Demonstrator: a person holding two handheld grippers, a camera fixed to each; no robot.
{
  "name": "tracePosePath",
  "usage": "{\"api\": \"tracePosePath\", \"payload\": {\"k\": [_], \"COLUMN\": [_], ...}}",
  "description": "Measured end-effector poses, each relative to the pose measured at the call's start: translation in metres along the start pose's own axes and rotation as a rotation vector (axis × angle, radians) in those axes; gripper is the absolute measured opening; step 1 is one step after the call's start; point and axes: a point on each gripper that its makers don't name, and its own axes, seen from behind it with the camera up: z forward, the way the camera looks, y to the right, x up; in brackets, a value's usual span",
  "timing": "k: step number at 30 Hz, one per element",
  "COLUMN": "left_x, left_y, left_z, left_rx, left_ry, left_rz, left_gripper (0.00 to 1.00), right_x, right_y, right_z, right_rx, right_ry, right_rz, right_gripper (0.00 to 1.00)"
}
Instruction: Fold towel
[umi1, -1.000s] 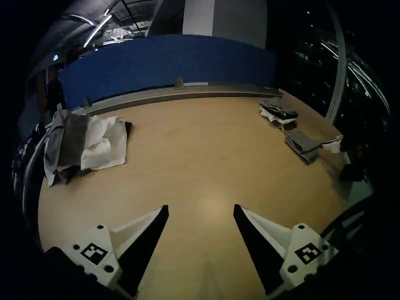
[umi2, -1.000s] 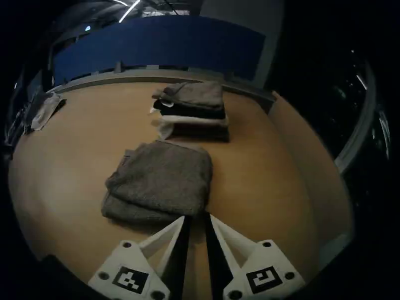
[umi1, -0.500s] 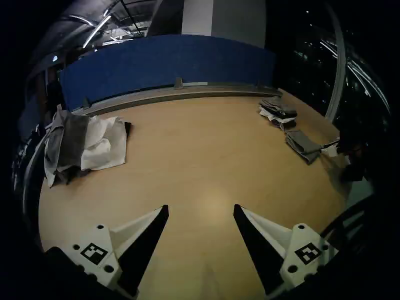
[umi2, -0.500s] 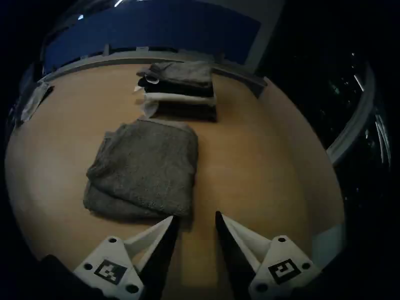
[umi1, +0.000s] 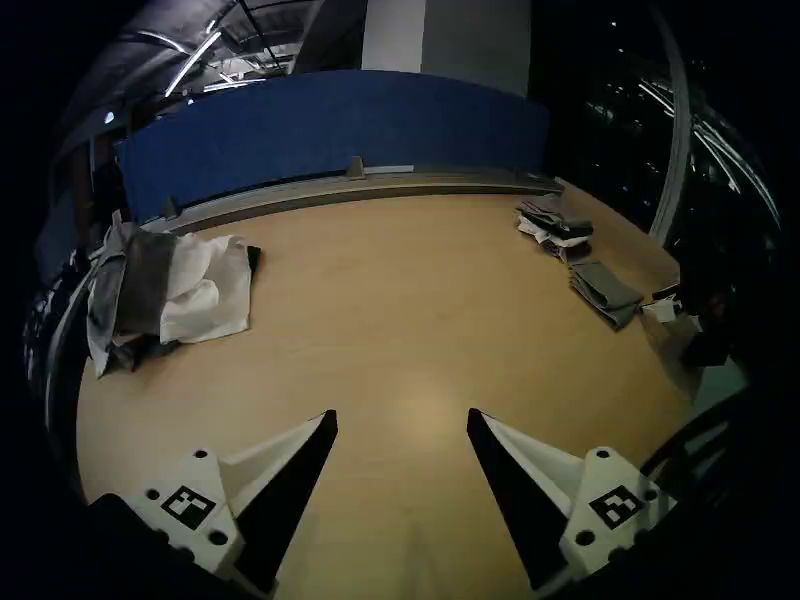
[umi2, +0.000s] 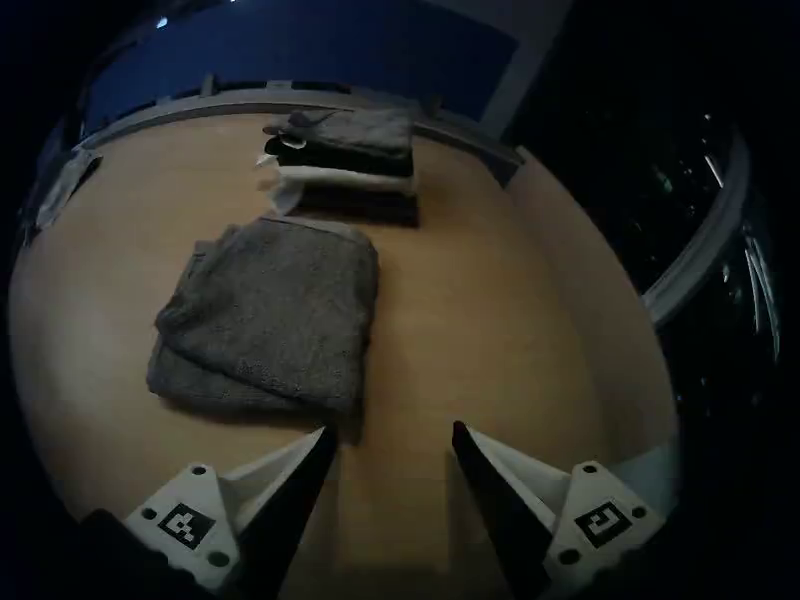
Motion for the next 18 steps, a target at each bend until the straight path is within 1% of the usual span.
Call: {"api": "tracePosePath", "payload": {"k": [3,5,12,18], "left_x": [0.001,0.001,0.003,0.003], "left_y": [0.001,0.000,0.000,-0.002], "left_z": [0.000,0.001,0.000,-0.001], "left_rx": [-0.001,-0.001,-0.002,0.000], "left_ry": [0.001,0.001,0.007,0.009], "left_rz": [0.001,0.000,-0.002,-0.002], "left_gripper": [0.97,0.97,0.97,0.97], "right_x": [0.005,0.013,0.051,0.069], "right_y": [-0.001,-0.006,-0.030,-0.052], "right_z": [-0.004,-0.009,-0.020,-0.019], "right_rx": [0.006,0.022,0.089,0.136], "right_ry": [0.020,0.046,0.136,0.160], "right_rz": [0.003,0.010,0.034,0.018], "right_gripper": [0.89,0.89,0.89,0.89]}}
